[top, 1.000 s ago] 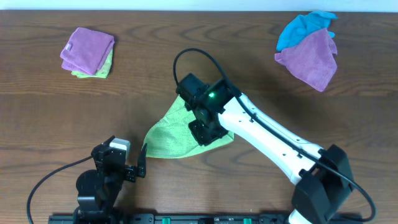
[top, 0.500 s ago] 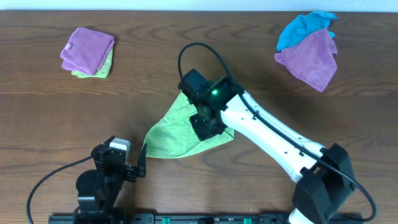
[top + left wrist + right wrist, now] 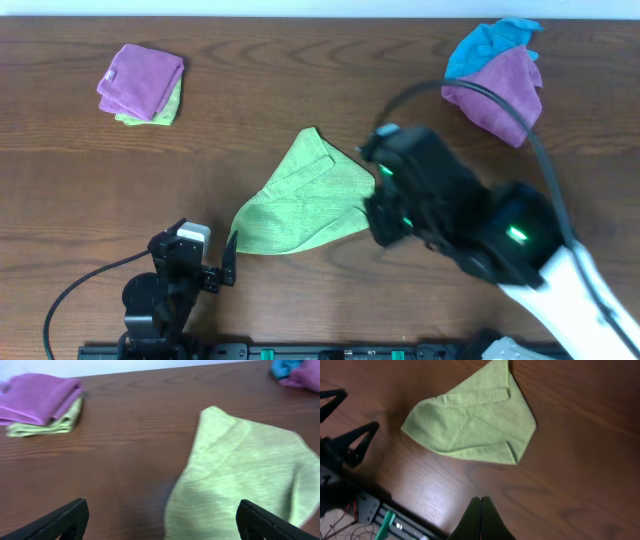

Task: Fold the cloth
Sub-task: 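Release the cloth and retract the right gripper toward rest, then grasp the cloth's top-left corner with the left gripper, then grasp the cloth's right edge with the right gripper, then hold the cloth with both grippers and pull the corners apart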

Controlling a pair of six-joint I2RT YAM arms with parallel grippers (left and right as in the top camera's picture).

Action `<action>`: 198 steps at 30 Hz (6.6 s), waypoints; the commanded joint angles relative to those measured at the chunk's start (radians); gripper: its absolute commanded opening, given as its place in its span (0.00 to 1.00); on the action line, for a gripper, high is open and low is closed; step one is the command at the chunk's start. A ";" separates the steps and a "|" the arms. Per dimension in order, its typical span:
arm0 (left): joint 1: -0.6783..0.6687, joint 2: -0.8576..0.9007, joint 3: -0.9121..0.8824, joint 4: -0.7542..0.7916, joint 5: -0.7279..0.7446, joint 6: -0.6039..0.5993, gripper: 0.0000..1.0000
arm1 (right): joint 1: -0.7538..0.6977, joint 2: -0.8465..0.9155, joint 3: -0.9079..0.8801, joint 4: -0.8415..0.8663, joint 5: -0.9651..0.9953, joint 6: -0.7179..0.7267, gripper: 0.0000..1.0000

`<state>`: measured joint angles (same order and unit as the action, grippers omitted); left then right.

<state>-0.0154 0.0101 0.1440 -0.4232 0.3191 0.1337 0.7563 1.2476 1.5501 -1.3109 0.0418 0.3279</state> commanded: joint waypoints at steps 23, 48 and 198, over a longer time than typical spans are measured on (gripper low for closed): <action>-0.008 -0.004 -0.020 0.169 0.525 -0.744 0.83 | -0.002 -0.386 0.002 -0.209 -0.194 -0.008 0.30; -0.326 0.960 0.401 0.364 0.172 -0.356 0.82 | -0.003 -0.426 0.002 -0.039 0.120 -0.007 0.41; -0.275 1.570 0.814 0.286 -0.433 -0.339 0.09 | -0.334 0.642 -0.664 0.896 -0.397 -0.007 0.01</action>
<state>-0.2752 1.7039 0.9588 -0.1051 -0.2306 -0.2050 0.4126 1.8442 0.9363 -0.3801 -0.4751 0.3290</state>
